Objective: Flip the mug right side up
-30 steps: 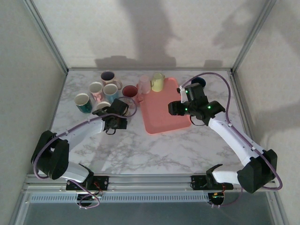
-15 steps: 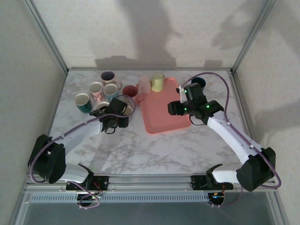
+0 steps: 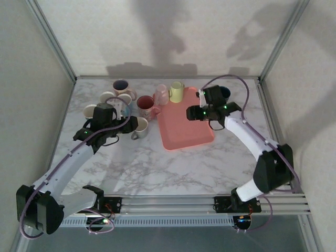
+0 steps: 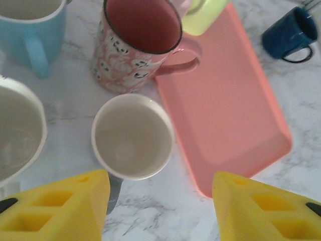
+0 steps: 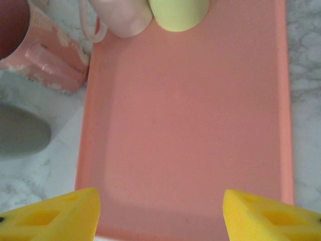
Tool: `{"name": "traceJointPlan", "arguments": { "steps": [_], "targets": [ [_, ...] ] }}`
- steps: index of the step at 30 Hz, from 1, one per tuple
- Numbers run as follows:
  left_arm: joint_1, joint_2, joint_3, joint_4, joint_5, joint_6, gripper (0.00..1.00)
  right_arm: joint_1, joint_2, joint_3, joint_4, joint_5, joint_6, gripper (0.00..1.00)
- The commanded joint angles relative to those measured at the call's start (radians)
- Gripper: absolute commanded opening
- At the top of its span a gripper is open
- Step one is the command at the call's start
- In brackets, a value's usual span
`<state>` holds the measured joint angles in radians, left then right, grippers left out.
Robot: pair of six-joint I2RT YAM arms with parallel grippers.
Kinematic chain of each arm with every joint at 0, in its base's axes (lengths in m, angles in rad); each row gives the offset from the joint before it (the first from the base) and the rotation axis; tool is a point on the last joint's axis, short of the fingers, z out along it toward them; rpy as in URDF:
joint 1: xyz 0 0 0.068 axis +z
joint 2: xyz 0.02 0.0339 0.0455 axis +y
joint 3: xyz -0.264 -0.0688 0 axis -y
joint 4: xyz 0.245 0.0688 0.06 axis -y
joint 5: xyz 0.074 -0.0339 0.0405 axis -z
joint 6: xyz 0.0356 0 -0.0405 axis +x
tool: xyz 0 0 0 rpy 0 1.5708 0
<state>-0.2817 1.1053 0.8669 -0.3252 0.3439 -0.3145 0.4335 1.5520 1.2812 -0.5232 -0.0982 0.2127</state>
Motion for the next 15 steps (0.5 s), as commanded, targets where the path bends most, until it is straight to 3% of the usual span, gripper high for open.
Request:
{"name": "traceJointPlan", "arguments": {
  "steps": [1,15],
  "targets": [
    [0.027,0.007,-0.016,0.125,0.162,0.007,0.56,-0.028,0.144,0.138,0.039,0.002,-0.018,0.68],
    [0.057,0.061,0.007,0.126,0.172,0.047,0.57,-0.066,0.756,0.850,-0.050,-0.077,0.066,0.76]
  ]
}}
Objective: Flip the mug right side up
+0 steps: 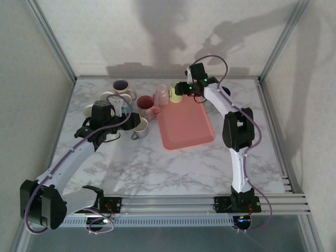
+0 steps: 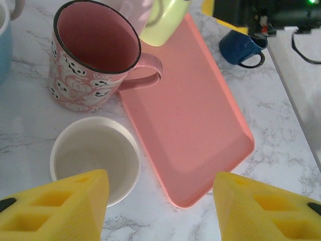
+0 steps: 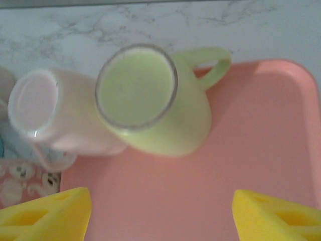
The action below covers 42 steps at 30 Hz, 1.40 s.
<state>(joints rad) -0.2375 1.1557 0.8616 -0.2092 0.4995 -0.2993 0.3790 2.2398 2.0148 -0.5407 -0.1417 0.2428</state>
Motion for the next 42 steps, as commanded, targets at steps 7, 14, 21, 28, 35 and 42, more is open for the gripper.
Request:
{"name": "traceJointPlan", "arguments": {
  "steps": [7,14,21,28,35,42],
  "targets": [
    [0.018,0.047,0.023,0.011,0.019,0.034,0.57,-0.011,0.283,0.432,-0.084,-0.061,0.031,0.78],
    [0.022,0.055,0.013,0.009,0.019,0.030,0.57,-0.008,0.366,0.492,-0.047,-0.049,-0.009,0.77],
    [0.025,0.054,0.007,-0.002,0.022,0.034,0.57,-0.004,0.336,0.457,-0.105,-0.060,-0.076,0.69],
    [0.027,0.026,-0.011,0.008,0.031,0.031,0.57,-0.001,0.123,0.153,-0.108,-0.004,-0.020,0.66],
    [0.026,-0.014,-0.044,0.029,0.045,0.023,0.57,0.008,-0.184,-0.261,-0.057,0.025,0.085,0.63],
    [0.027,-0.025,-0.055,0.019,0.076,0.065,0.57,0.015,-0.505,-0.547,0.013,-0.045,0.027,0.60]
  ]
}}
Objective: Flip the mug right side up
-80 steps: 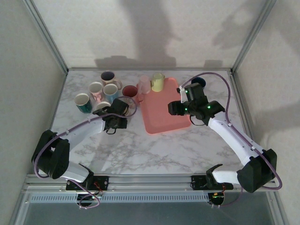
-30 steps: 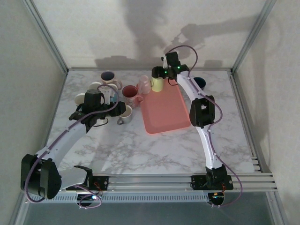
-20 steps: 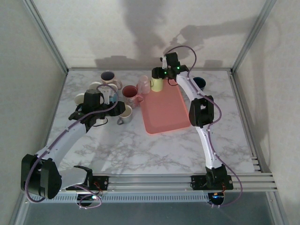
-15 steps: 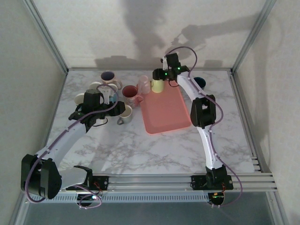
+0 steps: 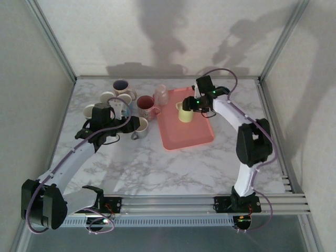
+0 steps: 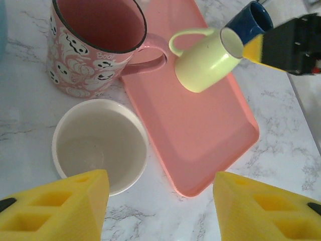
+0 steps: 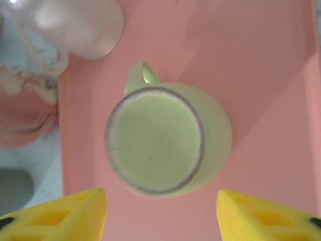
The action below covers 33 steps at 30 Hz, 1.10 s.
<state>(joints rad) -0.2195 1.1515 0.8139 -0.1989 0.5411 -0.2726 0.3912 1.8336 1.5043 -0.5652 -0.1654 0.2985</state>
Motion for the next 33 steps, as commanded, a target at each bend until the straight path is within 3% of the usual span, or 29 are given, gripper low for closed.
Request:
{"name": "traceJointPlan", "arguments": {
  "steps": [1,10,15,19,33],
  "targets": [
    [0.009,-0.021,-0.008,0.011,0.040,0.046,0.57,-0.003,-0.132,-0.049,0.032,-0.016,-0.039,0.60],
    [-0.032,0.013,-0.008,0.119,0.055,-0.014,0.57,-0.062,-0.141,-0.027,-0.052,-0.041,0.020,0.64],
    [-0.060,0.024,0.016,0.122,0.021,-0.014,0.56,-0.031,-0.177,-0.060,-0.090,0.055,0.203,0.70],
    [-0.060,0.029,0.010,0.125,0.014,-0.015,0.56,-0.002,-0.200,-0.142,-0.024,0.095,0.354,0.75],
    [-0.060,0.005,-0.042,0.172,0.019,-0.057,0.56,0.012,-0.091,-0.195,0.187,-0.021,0.715,0.78]
  ]
}}
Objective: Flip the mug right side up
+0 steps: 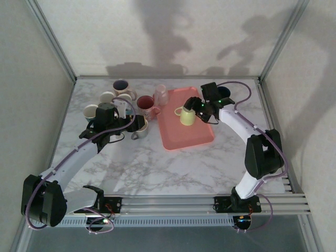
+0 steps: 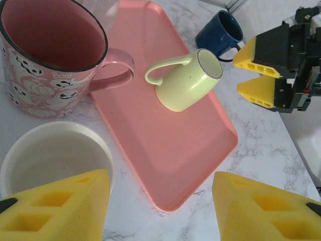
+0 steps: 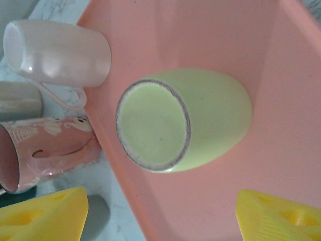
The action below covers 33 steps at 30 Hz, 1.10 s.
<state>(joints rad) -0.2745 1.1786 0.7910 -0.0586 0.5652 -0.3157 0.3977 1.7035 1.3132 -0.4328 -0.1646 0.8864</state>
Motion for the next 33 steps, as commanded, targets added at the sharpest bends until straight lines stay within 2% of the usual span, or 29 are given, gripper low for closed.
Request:
{"name": "traceJointPlan", "arguments": {
  "steps": [1,9,15,20,27,33],
  "targets": [
    [-0.005,-0.024,-0.020,0.033,-0.007,-0.014,0.56,0.006,0.047,-0.003,0.068,-0.029,0.145,0.78],
    [-0.005,-0.039,-0.024,0.029,-0.016,-0.011,0.56,0.004,0.109,-0.014,0.125,-0.035,0.296,0.80],
    [-0.005,-0.051,-0.031,0.017,-0.028,-0.001,0.56,0.004,0.154,0.000,0.082,-0.023,0.260,0.80],
    [-0.006,-0.050,-0.033,0.017,-0.034,0.003,0.56,0.002,0.175,0.015,0.020,-0.033,0.133,0.76],
    [-0.005,-0.046,-0.037,0.017,-0.037,0.006,0.56,-0.022,0.084,-0.006,-0.168,0.016,-0.146,0.72],
    [-0.006,-0.034,-0.035,0.021,-0.033,0.004,0.56,-0.063,0.044,0.031,-0.318,0.113,-0.321,0.72]
  ]
}}
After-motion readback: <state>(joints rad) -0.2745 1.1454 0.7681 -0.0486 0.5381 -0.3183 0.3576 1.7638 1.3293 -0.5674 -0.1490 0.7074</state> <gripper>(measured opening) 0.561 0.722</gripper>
